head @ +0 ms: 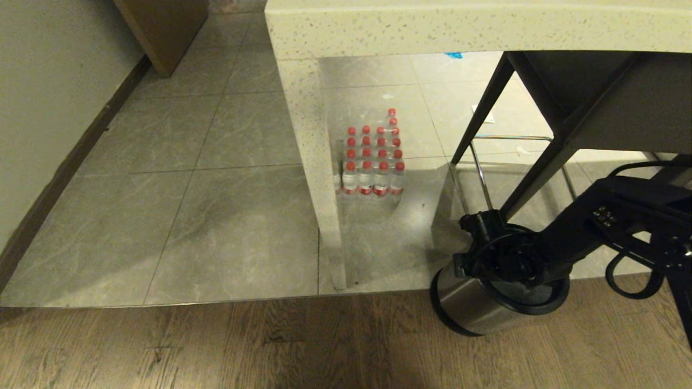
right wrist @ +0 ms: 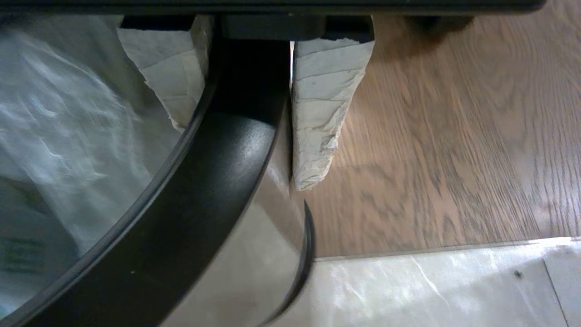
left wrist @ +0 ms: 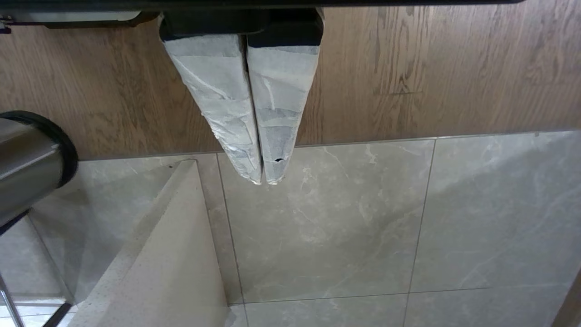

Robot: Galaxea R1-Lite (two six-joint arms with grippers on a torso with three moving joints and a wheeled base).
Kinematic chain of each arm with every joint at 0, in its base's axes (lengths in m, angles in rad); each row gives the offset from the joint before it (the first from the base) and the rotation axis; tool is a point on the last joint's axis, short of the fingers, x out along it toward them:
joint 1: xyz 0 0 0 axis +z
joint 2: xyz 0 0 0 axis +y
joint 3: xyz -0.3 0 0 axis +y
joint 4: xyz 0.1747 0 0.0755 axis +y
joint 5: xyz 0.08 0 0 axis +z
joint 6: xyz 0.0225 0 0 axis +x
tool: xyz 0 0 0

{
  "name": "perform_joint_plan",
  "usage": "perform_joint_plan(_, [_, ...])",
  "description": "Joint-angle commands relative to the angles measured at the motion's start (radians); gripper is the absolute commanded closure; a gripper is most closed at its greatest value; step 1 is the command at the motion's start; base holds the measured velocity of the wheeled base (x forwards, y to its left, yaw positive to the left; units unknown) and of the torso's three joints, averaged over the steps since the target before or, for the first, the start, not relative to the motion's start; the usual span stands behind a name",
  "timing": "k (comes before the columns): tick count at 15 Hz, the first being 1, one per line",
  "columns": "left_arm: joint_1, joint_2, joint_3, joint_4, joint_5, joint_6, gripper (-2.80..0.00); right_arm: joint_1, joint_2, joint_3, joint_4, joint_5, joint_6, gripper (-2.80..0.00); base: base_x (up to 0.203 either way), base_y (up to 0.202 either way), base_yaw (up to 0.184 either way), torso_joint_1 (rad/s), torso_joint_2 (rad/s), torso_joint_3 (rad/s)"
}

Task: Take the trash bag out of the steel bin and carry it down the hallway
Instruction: Place the outer trash can on the ground

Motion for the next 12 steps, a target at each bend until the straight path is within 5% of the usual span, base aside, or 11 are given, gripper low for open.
perform_joint_plan(1, [0.0, -0.001, 0.001, 0.0, 0.0, 0.0, 0.0, -0.01, -0.128, 0.083, 0.03, -0.007, 0.001, 0.0, 0.0, 0.0, 0.0, 0.0, 0.0, 0.0])
perform_joint_plan(7, [0.0, 0.0, 0.0, 0.0, 0.0, 0.0, 0.0, -0.018, -0.357, 0.166, 0.124, -0.003, -0.003, 0.0, 0.0, 0.0, 0.0, 0.0, 0.0, 0.0])
perform_joint_plan(12, [0.0, 0.0, 0.001, 0.0, 0.001, 0.0, 0.0, -0.016, -0.668, 0.152, 0.387, 0.014, -0.012, 0.0, 0.0, 0.0, 0.0, 0.0, 0.0, 0.0])
